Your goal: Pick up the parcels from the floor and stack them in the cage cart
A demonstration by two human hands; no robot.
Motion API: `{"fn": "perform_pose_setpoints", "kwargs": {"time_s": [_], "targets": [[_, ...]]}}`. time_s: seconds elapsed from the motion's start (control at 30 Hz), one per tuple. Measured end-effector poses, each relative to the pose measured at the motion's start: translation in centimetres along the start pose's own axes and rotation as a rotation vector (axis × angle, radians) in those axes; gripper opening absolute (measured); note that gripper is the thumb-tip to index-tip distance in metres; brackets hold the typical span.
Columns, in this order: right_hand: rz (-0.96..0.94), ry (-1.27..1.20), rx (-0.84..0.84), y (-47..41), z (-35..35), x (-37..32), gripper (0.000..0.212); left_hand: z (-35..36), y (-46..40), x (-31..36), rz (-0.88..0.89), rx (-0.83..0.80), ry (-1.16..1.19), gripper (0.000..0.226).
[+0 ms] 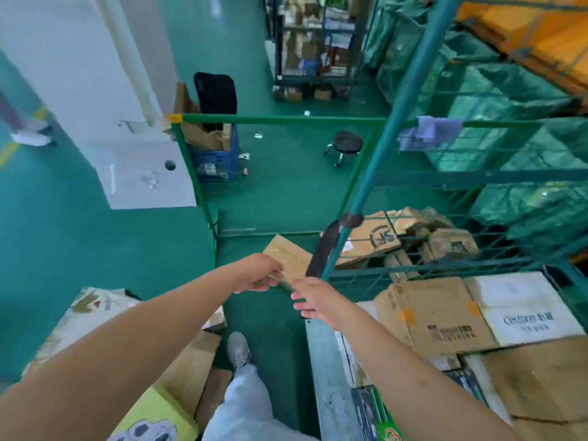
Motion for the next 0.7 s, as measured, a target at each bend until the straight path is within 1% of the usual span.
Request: {"fn": "perform_pose_setpoints", "kwargs": {"time_s": [0.07, 0.13, 0.27, 0.33, 0.37, 0.47, 0.53, 0.6, 0.7], "targets": [[0.017, 0.017, 0.009, -2.3, 0.2, -0.6, 0.026, -2.1, -1.5, 0.3, 0.001, 0.016, 0.023, 0.026], [0.042, 0.035, 0.003, -7.0, 1.1, -2.1, 0.022, -5.6, -4.3, 1.3, -0.028, 0.02, 0.065, 0.025], [0.09, 0.066, -0.047, -15.4, 2.9, -4.5, 0.026, -11.7, -9.8, 3.5, -0.071, 0.027, 0.082, 0.012], [0.113, 0.066, -0.036, -18.9, 3.1, -5.3, 0.025, -14.2, -12.2, 4.5, -0.081, 0.041, 0.093, 0.01], [0.141, 0.058, -0.027, -22.2, 3.3, -5.6, 0.024, -16.1, -14.8, 5.1, -0.104, 0.031, 0.089, 0.01], [0.209, 0.042, 0.016, -28.1, 2.8, -5.4, 0.021, -19.4, -20.3, 6.0, -0.15, 0.021, 0.102, 0.019], [0.246, 0.045, 0.037, -31.0, 2.3, -5.0, 0.026, -20.9, -23.2, 6.5, -0.167, 0.01, 0.095, 0.021], [0.284, 0.056, 0.068, -34.3, 1.5, -3.9, 0.036, -22.1, -26.8, 6.8, -0.182, -0.003, 0.087, 0.02], [0.333, 0.041, 0.106, -38.0, 0.2, -2.2, 0.044, -22.6, -31.2, 6.7, -0.198, -0.038, 0.055, 0.02]]}}
Point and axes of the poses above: each hand's wrist, its own y-axis away from the middle knuckle, its own z-axis out of the palm, x = y × z, the point moved 10 cm from there along -y, towards the middle knuckle, and after that the axes turned 10 degrees about -z, right-handed, at the moved point
